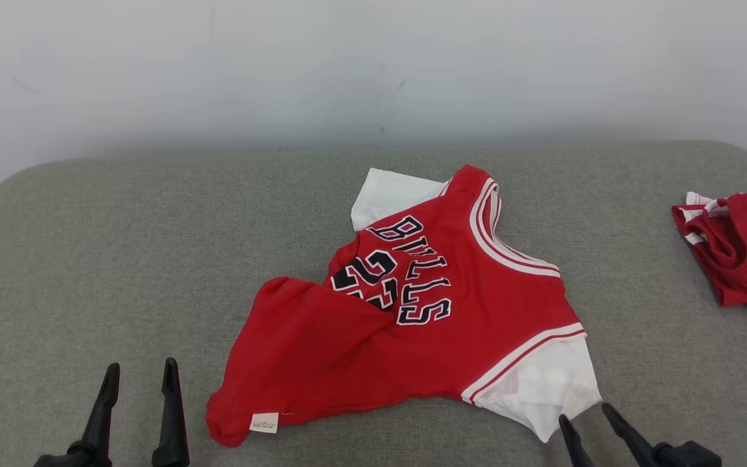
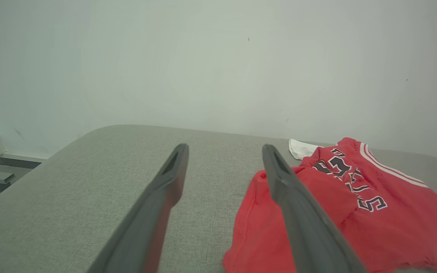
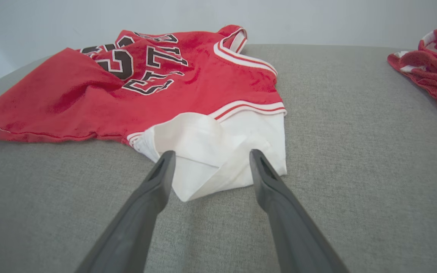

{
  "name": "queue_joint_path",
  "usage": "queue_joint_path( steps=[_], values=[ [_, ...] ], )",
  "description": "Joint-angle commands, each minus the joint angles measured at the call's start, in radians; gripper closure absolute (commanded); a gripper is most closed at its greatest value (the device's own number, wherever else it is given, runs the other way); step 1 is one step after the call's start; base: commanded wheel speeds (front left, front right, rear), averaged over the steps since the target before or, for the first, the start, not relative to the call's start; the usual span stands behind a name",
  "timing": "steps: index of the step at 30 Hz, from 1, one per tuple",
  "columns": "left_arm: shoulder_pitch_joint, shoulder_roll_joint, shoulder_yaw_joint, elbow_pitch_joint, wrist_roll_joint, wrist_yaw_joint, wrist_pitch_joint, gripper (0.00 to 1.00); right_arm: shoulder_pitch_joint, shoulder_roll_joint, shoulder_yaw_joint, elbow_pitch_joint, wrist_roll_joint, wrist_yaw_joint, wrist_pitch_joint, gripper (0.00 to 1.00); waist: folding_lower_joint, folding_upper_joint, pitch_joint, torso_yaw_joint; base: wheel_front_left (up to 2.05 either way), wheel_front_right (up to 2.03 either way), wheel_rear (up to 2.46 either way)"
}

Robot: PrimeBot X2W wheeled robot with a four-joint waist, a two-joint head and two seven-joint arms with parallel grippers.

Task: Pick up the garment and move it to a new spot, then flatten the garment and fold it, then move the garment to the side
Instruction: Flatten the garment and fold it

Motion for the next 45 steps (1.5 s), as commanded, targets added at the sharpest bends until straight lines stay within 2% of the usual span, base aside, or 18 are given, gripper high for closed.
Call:
queue_joint_path(
  steps=[1,9,17,33,39,45],
  values=[
    [0.003,-0.001,0.002,0.000,0.002,0.000,0.000,0.00,0.013,0.013,-0.033,-0.029,-0.011,-0.003,-0.005,0.00,-0.0001,-0.0001,-0.009,-0.008,0.00,0.00,0.00],
    [0.023,-0.001,0.012,-0.001,0.014,-0.006,0.000,0.00,0.075,0.085,-0.214,-0.170,-0.061,-0.003,-0.005,0.00,-0.0001,-0.0001,-0.038,-0.015,0.00,0.00,0.00],
    [0.045,0.002,0.021,0.006,0.039,-0.013,0.000,0.00,0.114,0.130,-0.305,-0.244,-0.095,-0.003,-0.005,0.00,-0.0001,-0.0001,-0.056,-0.016,0.00,0.00,0.00],
    [0.081,0.021,0.017,0.018,0.065,-0.031,0.000,0.00,0.160,0.163,-0.349,-0.266,-0.112,-0.003,-0.005,0.00,-0.0001,-0.0001,-0.060,-0.003,0.00,0.00,0.00],
    [0.050,0.033,-0.023,0.081,0.057,-0.046,0.000,0.00,0.115,0.116,-0.317,-0.217,-0.103,-0.003,0.007,0.00,-0.0001,-0.0001,-0.043,-0.003,0.00,0.00,0.00],
    [-0.033,0.061,-0.098,0.218,0.027,-0.062,0.016,0.00,0.031,0.061,-0.257,-0.122,-0.087,-0.003,0.028,0.00,-0.0001,-0.0001,0.007,0.001,0.00,0.00,0.00]
  ],
)
